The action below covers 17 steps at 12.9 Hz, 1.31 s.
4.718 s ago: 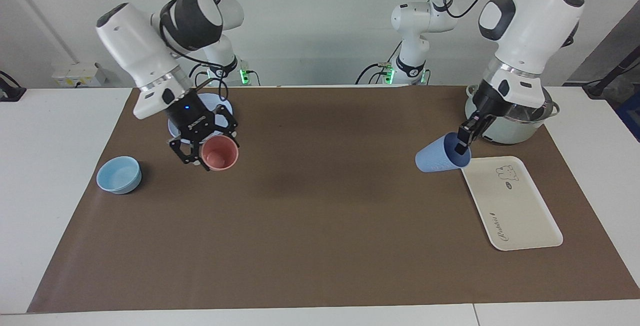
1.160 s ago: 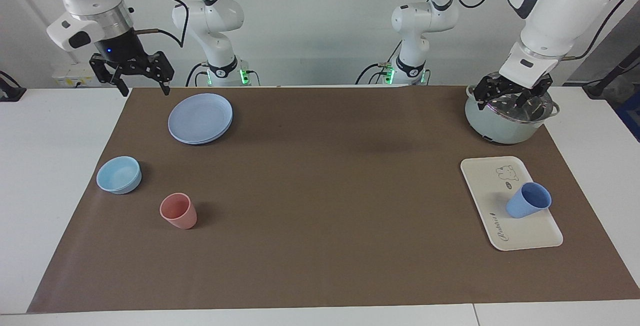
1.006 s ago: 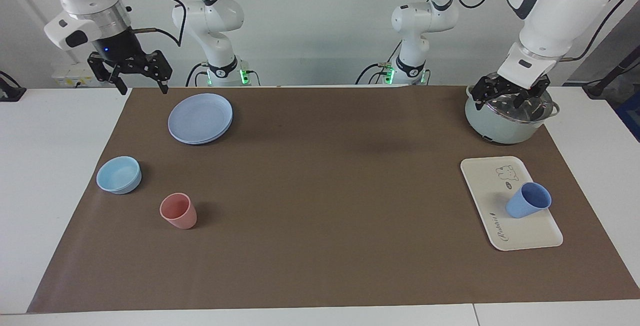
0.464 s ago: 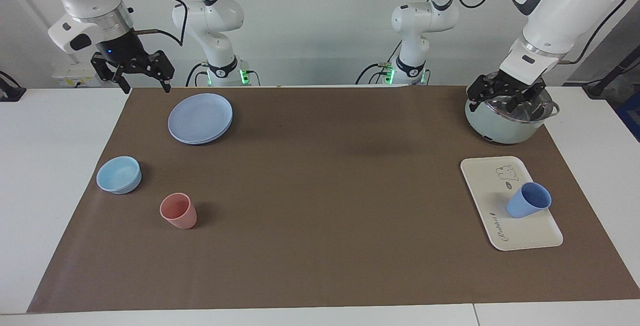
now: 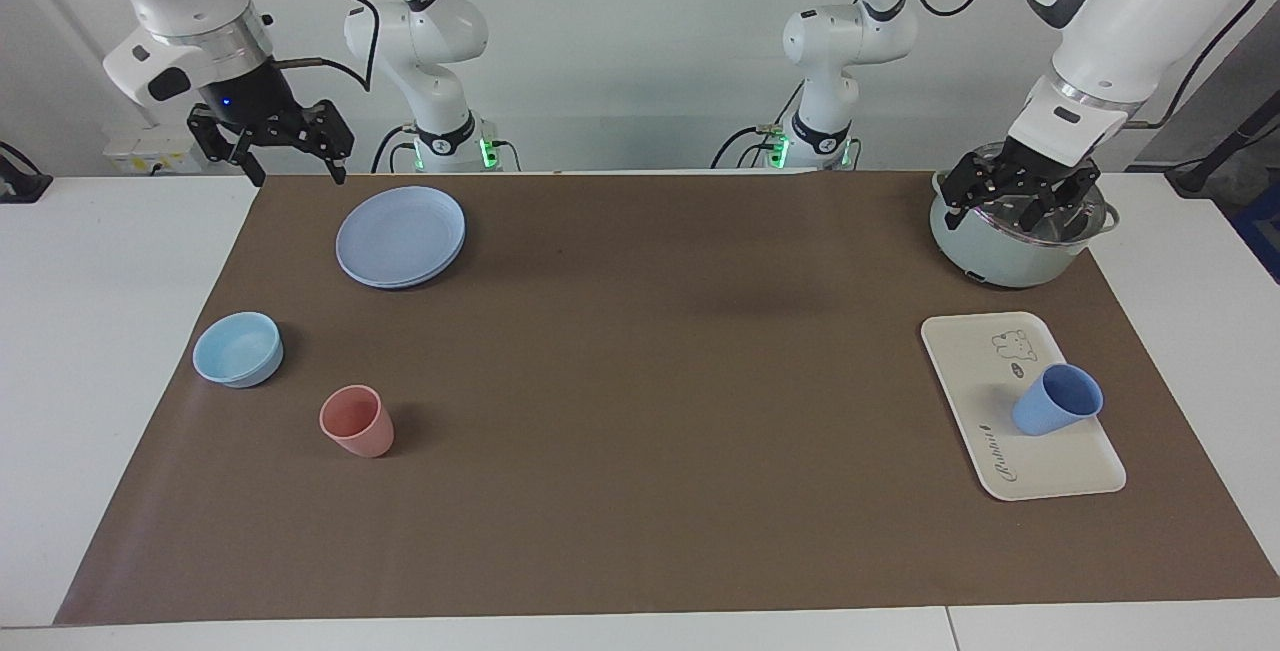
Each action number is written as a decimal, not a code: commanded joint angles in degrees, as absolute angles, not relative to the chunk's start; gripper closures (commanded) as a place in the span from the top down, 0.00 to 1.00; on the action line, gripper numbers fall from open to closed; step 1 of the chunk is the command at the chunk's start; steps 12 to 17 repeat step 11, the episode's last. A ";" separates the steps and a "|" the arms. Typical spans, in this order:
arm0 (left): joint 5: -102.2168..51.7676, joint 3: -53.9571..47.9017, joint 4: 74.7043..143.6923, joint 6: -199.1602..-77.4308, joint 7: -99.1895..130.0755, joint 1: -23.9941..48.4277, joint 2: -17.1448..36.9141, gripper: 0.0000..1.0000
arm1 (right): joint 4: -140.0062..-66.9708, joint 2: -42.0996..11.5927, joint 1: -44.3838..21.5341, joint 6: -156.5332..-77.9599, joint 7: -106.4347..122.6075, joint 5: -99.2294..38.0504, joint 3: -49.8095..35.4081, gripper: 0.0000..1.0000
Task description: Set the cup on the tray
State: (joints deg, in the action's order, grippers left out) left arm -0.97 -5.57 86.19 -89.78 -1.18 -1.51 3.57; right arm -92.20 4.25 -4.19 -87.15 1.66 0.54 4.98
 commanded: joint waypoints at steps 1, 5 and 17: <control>-0.36 -5.36 86.48 -87.72 -1.58 -2.37 1.23 1.00 | -93.16 5.18 -4.13 -86.83 0.70 1.23 4.57 1.00; 1.14 -5.54 86.48 -87.10 -1.93 -2.20 0.79 1.00 | -93.43 5.36 -4.13 -86.84 0.88 1.14 4.57 1.00; 3.25 -5.80 86.66 -86.92 -1.93 -1.58 0.44 1.00 | -93.25 5.45 -3.69 -86.66 1.23 0.18 4.75 1.00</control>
